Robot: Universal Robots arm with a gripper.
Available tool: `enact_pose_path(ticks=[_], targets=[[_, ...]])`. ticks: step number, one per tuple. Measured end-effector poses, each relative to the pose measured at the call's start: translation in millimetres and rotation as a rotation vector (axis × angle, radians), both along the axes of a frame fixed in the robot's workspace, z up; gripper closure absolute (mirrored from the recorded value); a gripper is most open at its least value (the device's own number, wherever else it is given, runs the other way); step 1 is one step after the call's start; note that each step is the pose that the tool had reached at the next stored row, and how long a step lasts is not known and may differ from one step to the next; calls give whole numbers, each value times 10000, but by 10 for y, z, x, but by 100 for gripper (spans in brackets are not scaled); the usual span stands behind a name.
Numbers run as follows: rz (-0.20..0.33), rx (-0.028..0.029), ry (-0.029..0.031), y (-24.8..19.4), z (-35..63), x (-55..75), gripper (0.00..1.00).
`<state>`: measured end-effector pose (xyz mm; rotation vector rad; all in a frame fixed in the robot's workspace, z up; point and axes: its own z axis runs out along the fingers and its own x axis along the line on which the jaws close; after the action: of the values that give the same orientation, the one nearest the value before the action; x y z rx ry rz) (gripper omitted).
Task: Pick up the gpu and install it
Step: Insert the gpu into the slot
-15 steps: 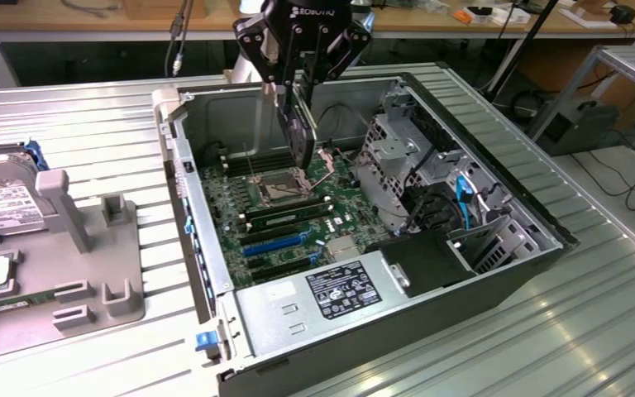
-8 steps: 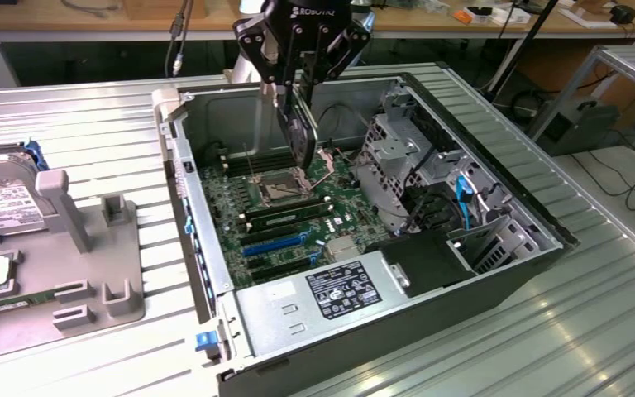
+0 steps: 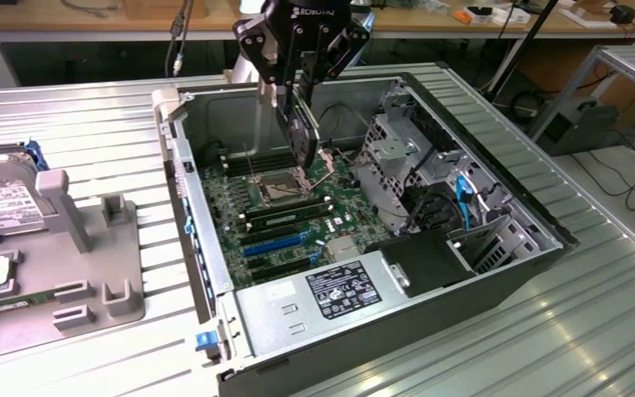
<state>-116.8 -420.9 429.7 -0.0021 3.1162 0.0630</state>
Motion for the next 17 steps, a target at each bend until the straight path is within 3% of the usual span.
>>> enact_pose_path(ticks=[17], targets=[[754, 0, 0, 0, 0, 0, 73]])
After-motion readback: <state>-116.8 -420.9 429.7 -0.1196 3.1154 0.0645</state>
